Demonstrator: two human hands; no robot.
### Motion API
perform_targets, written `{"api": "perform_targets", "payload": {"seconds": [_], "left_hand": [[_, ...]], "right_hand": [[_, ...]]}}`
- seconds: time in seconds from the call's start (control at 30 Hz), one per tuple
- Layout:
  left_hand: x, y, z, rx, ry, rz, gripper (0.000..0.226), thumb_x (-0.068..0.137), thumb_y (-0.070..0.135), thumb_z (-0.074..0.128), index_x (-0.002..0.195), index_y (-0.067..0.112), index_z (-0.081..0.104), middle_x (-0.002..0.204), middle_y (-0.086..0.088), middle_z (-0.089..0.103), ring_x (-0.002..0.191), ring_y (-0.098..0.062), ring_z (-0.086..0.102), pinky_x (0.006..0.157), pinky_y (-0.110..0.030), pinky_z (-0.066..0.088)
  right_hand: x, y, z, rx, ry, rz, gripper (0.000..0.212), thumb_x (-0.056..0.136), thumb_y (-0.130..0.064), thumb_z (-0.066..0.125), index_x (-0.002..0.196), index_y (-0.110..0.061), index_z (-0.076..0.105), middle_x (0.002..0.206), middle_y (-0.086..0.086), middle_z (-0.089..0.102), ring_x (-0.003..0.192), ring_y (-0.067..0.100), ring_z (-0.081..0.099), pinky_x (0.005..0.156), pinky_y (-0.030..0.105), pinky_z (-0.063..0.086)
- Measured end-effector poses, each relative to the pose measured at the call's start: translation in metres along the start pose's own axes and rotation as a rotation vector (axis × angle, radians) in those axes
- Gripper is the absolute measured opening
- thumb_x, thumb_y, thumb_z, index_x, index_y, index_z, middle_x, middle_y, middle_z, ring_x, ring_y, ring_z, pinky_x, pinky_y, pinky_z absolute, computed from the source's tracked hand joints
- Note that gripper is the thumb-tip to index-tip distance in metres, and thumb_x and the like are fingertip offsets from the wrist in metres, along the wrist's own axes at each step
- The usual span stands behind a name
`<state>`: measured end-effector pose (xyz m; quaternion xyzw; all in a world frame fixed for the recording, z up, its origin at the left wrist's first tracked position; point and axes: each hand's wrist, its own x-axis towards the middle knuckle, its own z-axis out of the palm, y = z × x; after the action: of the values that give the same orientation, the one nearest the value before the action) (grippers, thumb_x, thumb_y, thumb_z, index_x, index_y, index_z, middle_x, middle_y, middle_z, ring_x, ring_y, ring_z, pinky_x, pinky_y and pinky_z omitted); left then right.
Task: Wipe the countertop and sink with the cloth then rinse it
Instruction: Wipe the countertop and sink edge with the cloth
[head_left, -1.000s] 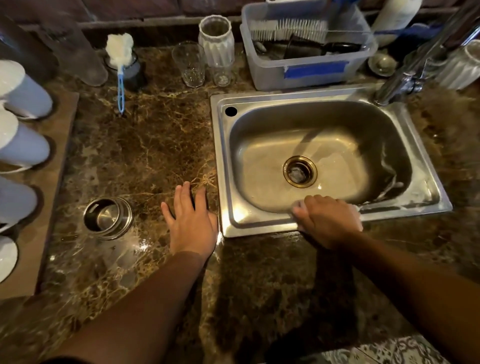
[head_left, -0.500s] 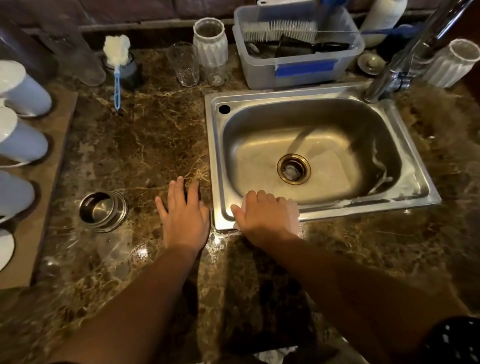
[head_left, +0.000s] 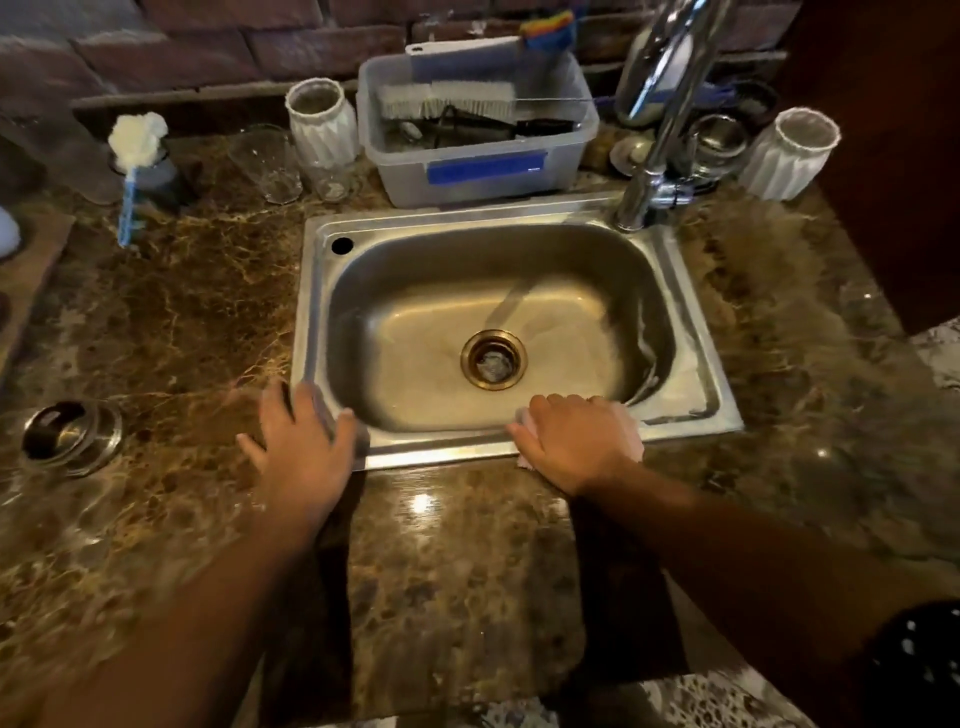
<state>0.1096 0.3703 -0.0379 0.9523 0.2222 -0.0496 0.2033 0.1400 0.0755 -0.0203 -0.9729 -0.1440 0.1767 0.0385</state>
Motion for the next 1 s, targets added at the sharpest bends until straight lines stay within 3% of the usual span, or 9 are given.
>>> {"api": "perform_targets", "payload": {"seconds": [0.1, 0.23, 0.3, 0.37, 0.43, 0.6, 0.7, 0.83, 1.0], "left_hand": [[-0.022, 0.064, 0.036, 0.138, -0.102, 0.216, 0.057, 0.101, 0.051, 0.038, 0.150, 0.023, 0.041, 0.162, -0.007, 0.027, 0.153, -0.023, 0.019, 0.120, -0.064, 0.003], [-0.037, 0.124, 0.067, 0.288, -0.243, 0.365, 0.059, 0.101, 0.060, 0.023, 0.145, 0.029, 0.048, 0.152, 0.000, 0.047, 0.144, -0.020, 0.037, 0.121, -0.059, 0.015], [-0.036, 0.130, 0.071, 0.327, -0.270, 0.343, 0.062, 0.100, 0.062, 0.020, 0.135, 0.027, 0.057, 0.139, -0.001, 0.061, 0.132, -0.022, 0.051, 0.115, -0.054, 0.027], [-0.035, 0.127, 0.071, 0.362, -0.287, 0.338, 0.070, 0.096, 0.065, 0.011, 0.116, 0.027, 0.066, 0.115, 0.000, 0.073, 0.107, -0.021, 0.063, 0.105, -0.049, 0.038], [-0.036, 0.128, 0.068, 0.389, -0.284, 0.356, 0.070, 0.094, 0.063, 0.007, 0.099, 0.027, 0.066, 0.095, 0.002, 0.073, 0.086, -0.019, 0.063, 0.093, -0.043, 0.045], [-0.036, 0.126, 0.073, 0.383, -0.167, 0.365, 0.063, 0.094, 0.059, 0.014, 0.078, 0.025, 0.065, 0.070, 0.007, 0.065, 0.066, -0.017, 0.057, 0.071, -0.033, 0.041], [-0.034, 0.119, 0.081, 0.351, -0.128, 0.360, 0.059, 0.092, 0.059, 0.017, 0.075, 0.028, 0.065, 0.067, 0.009, 0.062, 0.065, -0.014, 0.056, 0.072, -0.033, 0.039], [-0.031, 0.116, 0.085, 0.346, -0.092, 0.377, 0.054, 0.092, 0.054, 0.025, 0.069, 0.026, 0.064, 0.065, 0.007, 0.063, 0.063, -0.018, 0.058, 0.070, -0.034, 0.041], [-0.032, 0.118, 0.083, 0.351, -0.113, 0.369, 0.054, 0.092, 0.057, 0.021, 0.069, 0.028, 0.060, 0.064, 0.008, 0.061, 0.064, -0.017, 0.057, 0.069, -0.033, 0.039]], "right_hand": [[-0.003, 0.065, 0.002, -0.141, 0.010, -0.056, 0.061, 0.097, -0.064, 0.009, 0.102, -0.031, 0.061, 0.104, -0.005, 0.069, 0.093, 0.020, 0.062, 0.088, 0.044, 0.037], [-0.001, 0.128, -0.001, -0.292, 0.006, -0.209, 0.064, 0.100, -0.060, 0.011, 0.104, -0.024, 0.064, 0.101, 0.002, 0.068, 0.096, 0.026, 0.060, 0.107, 0.047, 0.033], [0.006, 0.148, -0.003, -0.294, 0.000, -0.281, 0.064, 0.100, -0.059, 0.012, 0.109, -0.024, 0.064, 0.104, 0.001, 0.067, 0.103, 0.024, 0.057, 0.112, 0.044, 0.029], [0.018, 0.161, -0.008, -0.309, 0.029, -0.347, 0.062, 0.101, -0.056, 0.013, 0.103, -0.025, 0.066, 0.100, -0.001, 0.068, 0.101, 0.023, 0.057, 0.113, 0.045, 0.028], [0.034, 0.174, -0.013, -0.361, 0.054, -0.378, 0.061, 0.103, -0.051, 0.016, 0.096, -0.022, 0.069, 0.095, 0.001, 0.069, 0.100, 0.025, 0.059, 0.116, 0.048, 0.026], [0.094, 0.196, -0.030, -0.393, 0.079, -0.338, 0.070, 0.098, -0.053, 0.017, 0.101, -0.018, 0.077, 0.107, 0.003, 0.071, 0.118, 0.024, 0.054, 0.120, 0.047, 0.018], [0.141, 0.206, -0.045, -0.475, 0.119, -0.358, 0.072, 0.095, -0.056, 0.018, 0.105, -0.017, 0.078, 0.111, 0.003, 0.073, 0.120, 0.025, 0.055, 0.118, 0.048, 0.024], [0.177, 0.211, -0.057, -0.578, 0.028, -0.360, 0.083, 0.090, -0.059, 0.008, 0.118, -0.016, 0.074, 0.127, -0.001, 0.069, 0.135, 0.022, 0.046, 0.116, 0.050, 0.025], [0.131, 0.193, -0.045, -0.527, -0.011, -0.250, 0.071, 0.094, -0.059, 0.019, 0.121, -0.019, 0.071, 0.134, 0.002, 0.064, 0.143, 0.027, 0.037, 0.122, 0.055, 0.007]]}}
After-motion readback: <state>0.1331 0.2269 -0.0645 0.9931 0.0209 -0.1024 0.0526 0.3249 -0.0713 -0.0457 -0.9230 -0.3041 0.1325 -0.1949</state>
